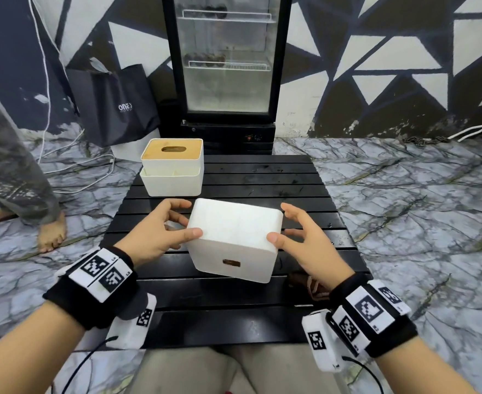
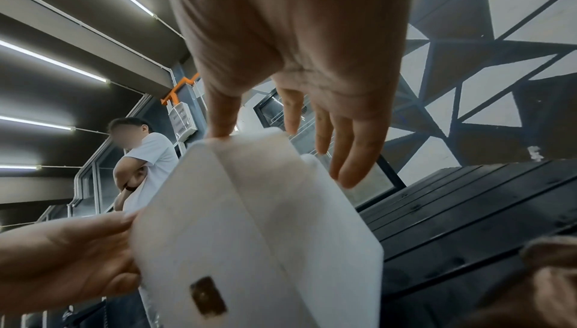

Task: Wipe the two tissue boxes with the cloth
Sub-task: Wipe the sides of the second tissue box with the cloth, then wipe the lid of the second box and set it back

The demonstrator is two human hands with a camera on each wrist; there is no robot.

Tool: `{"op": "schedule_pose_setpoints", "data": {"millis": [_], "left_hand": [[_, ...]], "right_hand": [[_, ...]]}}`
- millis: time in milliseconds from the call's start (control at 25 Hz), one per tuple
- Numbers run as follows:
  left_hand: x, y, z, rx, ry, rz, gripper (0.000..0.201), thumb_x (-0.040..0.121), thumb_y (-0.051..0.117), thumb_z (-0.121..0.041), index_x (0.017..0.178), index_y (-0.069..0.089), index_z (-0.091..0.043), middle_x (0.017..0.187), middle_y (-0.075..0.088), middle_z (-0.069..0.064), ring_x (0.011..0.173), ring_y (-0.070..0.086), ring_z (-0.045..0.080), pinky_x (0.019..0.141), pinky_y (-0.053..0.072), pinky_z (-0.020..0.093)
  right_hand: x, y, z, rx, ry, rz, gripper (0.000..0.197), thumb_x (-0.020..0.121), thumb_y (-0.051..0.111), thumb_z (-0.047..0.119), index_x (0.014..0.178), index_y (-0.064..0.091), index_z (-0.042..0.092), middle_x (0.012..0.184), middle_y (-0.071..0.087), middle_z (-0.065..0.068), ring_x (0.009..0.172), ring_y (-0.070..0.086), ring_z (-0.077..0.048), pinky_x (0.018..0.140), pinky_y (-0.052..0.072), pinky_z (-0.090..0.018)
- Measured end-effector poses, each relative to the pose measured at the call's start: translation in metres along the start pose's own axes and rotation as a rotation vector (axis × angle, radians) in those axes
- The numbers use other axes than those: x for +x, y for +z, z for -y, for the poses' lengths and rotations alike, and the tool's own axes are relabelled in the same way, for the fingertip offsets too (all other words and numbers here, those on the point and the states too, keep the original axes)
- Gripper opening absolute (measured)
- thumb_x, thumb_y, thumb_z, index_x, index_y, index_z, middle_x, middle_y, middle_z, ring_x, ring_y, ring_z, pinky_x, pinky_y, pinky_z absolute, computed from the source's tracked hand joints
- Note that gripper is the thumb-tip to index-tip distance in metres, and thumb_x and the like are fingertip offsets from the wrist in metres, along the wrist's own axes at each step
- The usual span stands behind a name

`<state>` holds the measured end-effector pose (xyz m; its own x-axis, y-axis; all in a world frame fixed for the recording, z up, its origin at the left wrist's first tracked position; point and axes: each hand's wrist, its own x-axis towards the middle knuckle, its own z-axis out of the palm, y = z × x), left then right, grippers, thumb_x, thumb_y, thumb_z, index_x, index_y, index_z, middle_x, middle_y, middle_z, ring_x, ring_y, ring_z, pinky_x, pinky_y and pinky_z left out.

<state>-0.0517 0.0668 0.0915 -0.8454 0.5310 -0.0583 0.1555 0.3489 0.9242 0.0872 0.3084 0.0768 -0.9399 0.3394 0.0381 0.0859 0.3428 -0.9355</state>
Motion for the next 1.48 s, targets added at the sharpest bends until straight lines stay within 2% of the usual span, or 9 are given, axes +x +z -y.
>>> {"op": "schedule_pose_setpoints", "data": {"millis": [160,240,320,440,600,920,1040,1200,1480], "left_hand": [[-0.011,-0.01,0.002,0.027,-0.014,0.187,0.111,0.038,0.083,-0.047,0.135,0.029,-0.039,0.117,0.054,0.004,0.065,0.061,0.003,0.062,0.053,0.021],[-0.016,-0.013,0.003,0.084,-0.042,0.273,0.136,0.026,0.089,-0.056,0.14,0.015,-0.043,0.118,0.053,-0.003,0.07,0.065,0.005,0.069,0.053,0.022],[-0.02,-0.013,0.002,0.1,-0.068,0.345,0.141,0.022,0.089,-0.057,0.137,0.006,-0.05,0.121,0.052,-0.007,0.08,0.069,0.01,0.075,0.054,0.024],[-0.026,-0.013,0.002,0.124,-0.069,0.38,0.138,0.026,0.092,-0.046,0.135,0.008,-0.054,0.125,0.05,-0.004,0.092,0.068,0.017,0.083,0.056,0.03],[-0.037,-0.015,0.004,-0.008,-0.049,0.35,0.121,0.03,0.095,-0.036,0.131,0.031,-0.049,0.122,0.056,0.0,0.09,0.07,0.022,0.075,0.056,0.028],[-0.044,0.005,0.023,-0.075,0.053,0.164,0.077,0.061,0.079,0.014,0.114,0.045,-0.031,0.121,0.057,-0.001,0.087,0.07,0.019,0.073,0.056,0.025],[-0.045,0.015,0.032,-0.057,0.054,0.138,0.069,0.063,0.077,0.016,0.11,0.046,-0.026,0.122,0.054,-0.003,0.087,0.07,0.017,0.072,0.055,0.022],[-0.045,0.025,0.037,-0.012,0.055,0.102,0.066,0.064,0.078,0.012,0.108,0.045,-0.024,0.123,0.05,-0.009,0.087,0.069,0.011,0.074,0.056,0.021],[-0.045,0.029,0.043,0.043,0.038,0.085,0.068,0.06,0.085,-0.002,0.106,0.044,-0.03,0.122,0.05,-0.012,0.089,0.069,0.007,0.084,0.054,0.02]], "right_hand": [[-0.007,-0.007,0.001,0.002,0.008,0.131,0.076,0.072,0.074,0.03,0.135,0.031,0.037,0.135,0.04,0.014,0.112,0.05,-0.011,0.087,0.042,-0.02],[-0.012,-0.008,0.003,0.029,0.027,0.216,0.084,0.07,0.077,0.026,0.136,0.026,0.039,0.127,0.041,0.023,0.106,0.051,-0.001,0.083,0.043,-0.01],[-0.015,-0.008,0.0,0.014,0.047,0.296,0.097,0.059,0.083,0.038,0.133,0.022,0.048,0.131,0.041,0.022,0.107,0.054,-0.005,0.088,0.045,-0.016],[-0.019,-0.007,0.0,0.093,0.061,0.361,0.095,0.054,0.087,0.029,0.123,0.026,0.053,0.131,0.048,0.009,0.104,0.062,-0.011,0.091,0.048,-0.026],[-0.027,-0.003,0.001,0.22,-0.008,0.322,0.077,0.063,0.077,-0.002,0.112,0.042,0.046,0.124,0.055,0.008,0.09,0.067,-0.018,0.078,0.053,-0.027],[-0.024,0.006,-0.015,0.339,-0.028,0.262,0.057,0.063,0.067,-0.017,0.103,0.046,0.017,0.123,0.05,0.0,0.093,0.063,-0.013,0.08,0.053,-0.03],[-0.023,0.008,-0.025,0.328,0.013,0.278,0.055,0.066,0.061,-0.024,0.1,0.044,0.016,0.118,0.051,0.003,0.093,0.062,-0.006,0.08,0.051,-0.026],[-0.025,0.009,-0.035,0.314,0.047,0.283,0.056,0.066,0.06,-0.023,0.099,0.042,0.017,0.113,0.055,0.008,0.101,0.059,-0.009,0.092,0.047,-0.04],[-0.027,0.011,-0.04,0.25,-0.004,0.292,0.056,0.066,0.062,-0.02,0.1,0.04,0.02,0.133,0.042,0.007,0.106,0.057,-0.009,0.09,0.046,-0.039]]}}
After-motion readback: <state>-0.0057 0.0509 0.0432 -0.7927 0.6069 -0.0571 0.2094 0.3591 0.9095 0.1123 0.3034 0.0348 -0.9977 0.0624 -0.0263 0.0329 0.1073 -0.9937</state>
